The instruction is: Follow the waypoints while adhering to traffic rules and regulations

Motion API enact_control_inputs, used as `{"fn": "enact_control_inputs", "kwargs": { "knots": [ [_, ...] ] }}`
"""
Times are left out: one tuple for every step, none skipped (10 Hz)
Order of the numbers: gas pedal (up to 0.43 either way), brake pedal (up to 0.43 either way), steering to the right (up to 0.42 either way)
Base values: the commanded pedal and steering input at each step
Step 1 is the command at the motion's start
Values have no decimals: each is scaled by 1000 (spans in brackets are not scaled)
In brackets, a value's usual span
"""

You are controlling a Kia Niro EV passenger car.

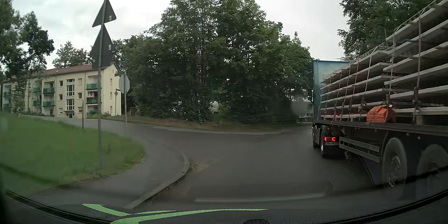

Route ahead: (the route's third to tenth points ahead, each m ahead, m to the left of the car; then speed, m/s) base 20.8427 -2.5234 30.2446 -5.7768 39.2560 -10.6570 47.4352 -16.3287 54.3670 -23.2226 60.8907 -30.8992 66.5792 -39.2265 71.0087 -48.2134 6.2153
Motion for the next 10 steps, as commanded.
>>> {"fn": "enact_control_inputs", "kwargs": {
  "knots": [
    [67,0,67],
    [67,0,64],
    [67,0,61],
    [67,0,59],
    [67,0,58],
    [67,0,57],
    [67,0,56],
    [67,0,54],
    [67,0,54],
    [67,0,54]
  ]
}}
